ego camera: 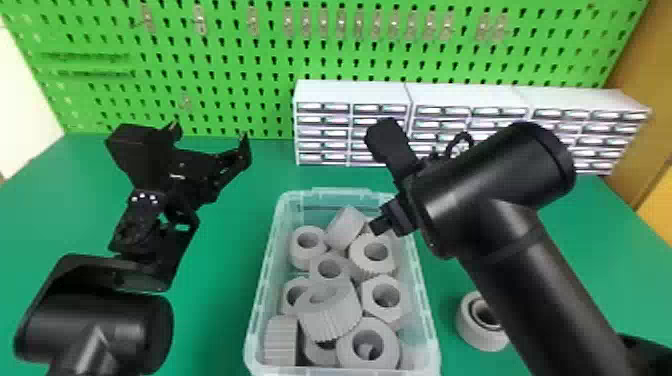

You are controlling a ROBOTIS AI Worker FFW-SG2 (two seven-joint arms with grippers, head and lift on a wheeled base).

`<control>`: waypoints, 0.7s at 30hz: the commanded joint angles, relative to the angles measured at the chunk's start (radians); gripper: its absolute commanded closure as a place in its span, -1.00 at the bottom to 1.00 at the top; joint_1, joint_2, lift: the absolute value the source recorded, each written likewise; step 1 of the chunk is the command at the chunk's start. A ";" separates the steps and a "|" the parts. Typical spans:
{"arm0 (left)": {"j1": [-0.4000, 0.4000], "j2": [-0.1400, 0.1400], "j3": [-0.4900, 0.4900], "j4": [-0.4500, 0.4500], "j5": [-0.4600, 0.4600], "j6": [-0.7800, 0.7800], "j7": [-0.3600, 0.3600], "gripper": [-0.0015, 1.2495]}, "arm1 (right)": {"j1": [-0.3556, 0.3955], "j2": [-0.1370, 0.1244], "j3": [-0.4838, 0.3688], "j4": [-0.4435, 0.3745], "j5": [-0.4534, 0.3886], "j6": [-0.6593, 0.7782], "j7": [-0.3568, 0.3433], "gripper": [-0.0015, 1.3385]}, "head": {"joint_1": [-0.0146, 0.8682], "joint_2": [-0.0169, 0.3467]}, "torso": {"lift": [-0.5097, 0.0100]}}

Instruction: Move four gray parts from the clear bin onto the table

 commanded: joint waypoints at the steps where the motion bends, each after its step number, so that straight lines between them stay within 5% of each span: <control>1: 0.000 0.000 0.000 0.000 0.000 0.000 0.000 -0.82 | 0.000 0.000 0.000 0.002 0.000 0.002 0.000 -0.22 | 0.57 -0.72 | 0.77; 21: 0.000 0.000 0.000 0.000 0.000 0.000 -0.002 -0.82 | 0.003 0.000 -0.017 0.037 -0.069 -0.009 0.000 -0.21 | 0.57 -0.72 | 0.77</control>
